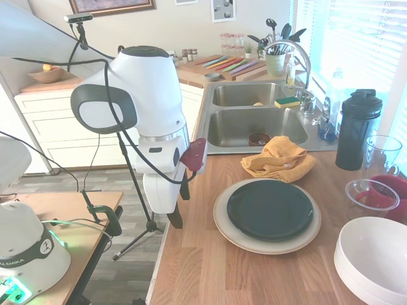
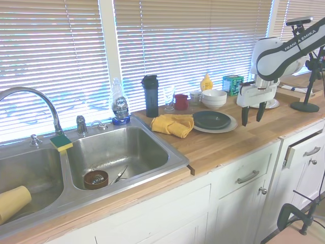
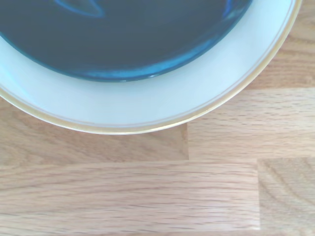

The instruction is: Wipe the blue plate in counterclockwise motion

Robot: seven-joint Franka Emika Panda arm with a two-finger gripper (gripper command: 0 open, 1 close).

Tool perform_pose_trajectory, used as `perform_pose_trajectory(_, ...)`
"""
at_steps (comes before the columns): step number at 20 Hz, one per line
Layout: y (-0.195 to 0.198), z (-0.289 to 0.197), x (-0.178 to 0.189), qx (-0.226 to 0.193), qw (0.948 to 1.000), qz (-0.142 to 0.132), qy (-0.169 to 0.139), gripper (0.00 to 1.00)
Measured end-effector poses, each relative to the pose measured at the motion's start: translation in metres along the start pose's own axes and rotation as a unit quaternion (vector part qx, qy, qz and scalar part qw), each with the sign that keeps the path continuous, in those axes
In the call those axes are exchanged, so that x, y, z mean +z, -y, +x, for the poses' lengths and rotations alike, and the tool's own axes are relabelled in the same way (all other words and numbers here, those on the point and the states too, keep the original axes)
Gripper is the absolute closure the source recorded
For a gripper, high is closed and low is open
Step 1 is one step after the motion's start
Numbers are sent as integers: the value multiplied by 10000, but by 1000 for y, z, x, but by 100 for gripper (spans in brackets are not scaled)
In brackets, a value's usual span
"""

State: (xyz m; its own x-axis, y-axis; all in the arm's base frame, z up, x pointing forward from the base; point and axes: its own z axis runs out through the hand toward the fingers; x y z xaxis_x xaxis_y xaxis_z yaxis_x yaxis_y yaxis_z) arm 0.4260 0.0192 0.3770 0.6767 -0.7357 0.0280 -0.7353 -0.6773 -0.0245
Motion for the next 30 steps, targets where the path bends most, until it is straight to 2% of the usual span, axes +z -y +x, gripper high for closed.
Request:
perform_pose_trajectory(6, 9, -2, -8, -19, 10000, 59, -76, 0)
perform_pose_trajectory(17, 55, -21, -37, -370, 9986, 195, -339, 0)
perform_pose_trajectory(30, 114, -55, -87, -964, 9915, 353, -799, 0)
